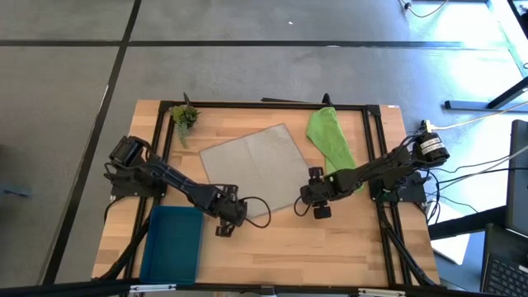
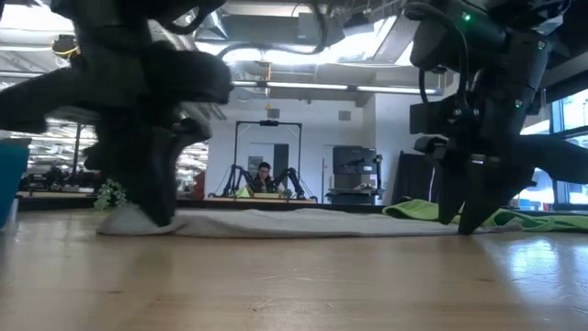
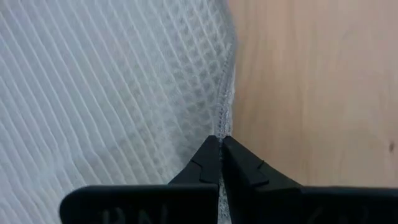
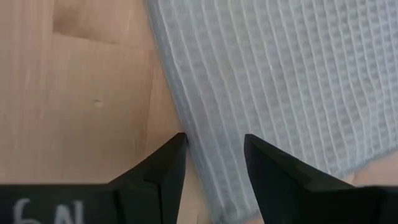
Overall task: Roll microfiber towels into tight, uniform cylinder then place into a basket
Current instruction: Roll the gray towel
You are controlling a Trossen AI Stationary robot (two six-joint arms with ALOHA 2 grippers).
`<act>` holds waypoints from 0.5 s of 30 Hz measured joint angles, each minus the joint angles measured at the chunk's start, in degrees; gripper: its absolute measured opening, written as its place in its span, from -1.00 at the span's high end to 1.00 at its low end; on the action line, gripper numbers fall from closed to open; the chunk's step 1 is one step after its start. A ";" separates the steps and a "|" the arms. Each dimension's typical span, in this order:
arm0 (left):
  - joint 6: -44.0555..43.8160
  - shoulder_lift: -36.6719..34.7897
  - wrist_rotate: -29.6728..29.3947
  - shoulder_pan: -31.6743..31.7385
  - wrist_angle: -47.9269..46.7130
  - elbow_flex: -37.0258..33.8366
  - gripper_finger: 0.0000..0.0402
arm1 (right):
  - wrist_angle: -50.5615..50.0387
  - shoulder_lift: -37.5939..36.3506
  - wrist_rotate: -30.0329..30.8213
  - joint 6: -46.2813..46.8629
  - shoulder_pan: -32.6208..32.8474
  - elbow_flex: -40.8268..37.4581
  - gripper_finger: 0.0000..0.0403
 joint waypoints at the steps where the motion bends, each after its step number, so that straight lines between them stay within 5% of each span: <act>1: -1.71 0.00 0.02 -0.30 -1.28 0.00 1.00 | 0.07 0.00 0.37 0.26 0.06 -0.13 0.18; 15: -9.29 -0.02 -4.35 -4.48 -3.22 0.00 1.00 | -0.73 0.00 4.29 6.34 1.20 -0.20 0.18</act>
